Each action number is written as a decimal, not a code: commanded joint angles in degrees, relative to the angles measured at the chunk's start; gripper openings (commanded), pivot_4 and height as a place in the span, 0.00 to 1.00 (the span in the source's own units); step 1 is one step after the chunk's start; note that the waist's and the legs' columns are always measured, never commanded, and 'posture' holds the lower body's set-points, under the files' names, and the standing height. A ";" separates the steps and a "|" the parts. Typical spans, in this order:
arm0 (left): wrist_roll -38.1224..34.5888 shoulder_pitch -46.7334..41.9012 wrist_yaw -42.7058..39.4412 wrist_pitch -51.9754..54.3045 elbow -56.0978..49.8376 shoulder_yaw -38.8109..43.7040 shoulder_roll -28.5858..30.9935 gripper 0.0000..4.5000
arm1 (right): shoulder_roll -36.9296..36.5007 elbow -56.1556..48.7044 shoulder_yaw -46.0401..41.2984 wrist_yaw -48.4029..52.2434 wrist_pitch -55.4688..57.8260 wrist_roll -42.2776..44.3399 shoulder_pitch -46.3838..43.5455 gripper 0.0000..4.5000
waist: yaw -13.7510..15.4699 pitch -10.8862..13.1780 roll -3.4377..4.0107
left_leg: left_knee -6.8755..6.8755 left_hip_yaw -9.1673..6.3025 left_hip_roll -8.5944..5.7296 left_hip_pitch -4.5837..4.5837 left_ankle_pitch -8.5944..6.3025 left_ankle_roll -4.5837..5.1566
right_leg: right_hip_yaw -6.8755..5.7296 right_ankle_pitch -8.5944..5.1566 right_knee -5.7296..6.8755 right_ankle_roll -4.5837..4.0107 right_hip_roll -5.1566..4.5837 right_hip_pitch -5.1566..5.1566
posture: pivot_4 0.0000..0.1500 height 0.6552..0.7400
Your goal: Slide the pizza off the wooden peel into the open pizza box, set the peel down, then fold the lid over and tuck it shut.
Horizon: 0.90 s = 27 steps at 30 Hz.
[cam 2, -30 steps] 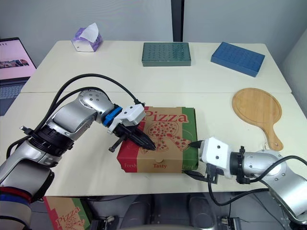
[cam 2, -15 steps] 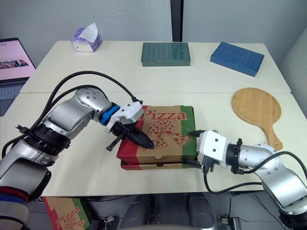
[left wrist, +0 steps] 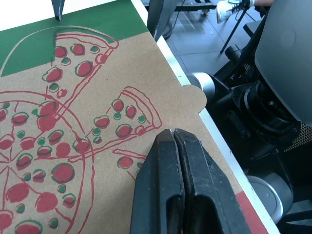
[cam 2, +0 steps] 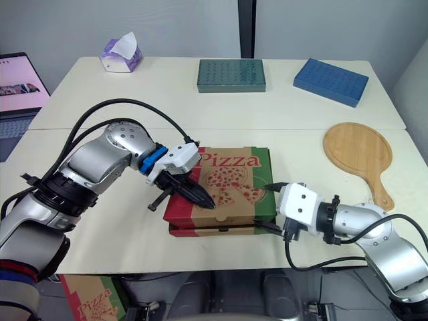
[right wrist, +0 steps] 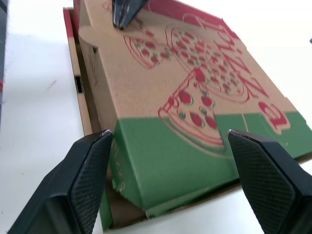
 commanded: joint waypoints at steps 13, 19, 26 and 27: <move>2.65 0.64 -0.39 -2.16 -0.74 -1.30 0.19 0.00 | 1.71 -2.75 -5.03 1.07 0.10 3.89 3.34 0.90 | 0.01 0.00 0.00 | -0.01 0.00 0.00 -0.01 0.00 0.00 | 0.00 0.00 0.00 0.00 0.00 0.00 | 1.00 1.00; 2.65 0.42 -0.39 -1.89 -0.15 -0.73 -0.56 0.00 | 4.20 -2.58 -9.53 -2.10 10.89 16.25 -1.76 0.86 | -0.05 0.00 0.00 | -0.01 -0.01 0.01 0.02 0.00 0.00 | 0.00 0.00 0.02 -0.01 0.00 0.02 | 1.00 1.00; 2.04 0.24 -0.39 -0.22 -0.19 1.82 -1.07 0.00 | 6.34 2.15 3.82 -3.85 7.90 6.95 -6.04 0.41 | 0.01 0.01 0.01 | -0.04 0.00 0.00 -0.02 0.00 0.00 | 0.00 -0.01 -0.02 -0.02 0.00 -0.04 | 1.00 1.00; 2.01 0.18 -0.39 -0.09 -0.19 2.74 -1.07 0.00 | 6.42 2.61 5.06 -3.51 7.26 6.10 -6.11 0.33 | 0.01 0.01 0.00 | -0.04 0.00 0.00 -0.02 0.00 0.00 | 0.00 -0.01 -0.02 -0.01 0.00 -0.03 | 1.00 1.00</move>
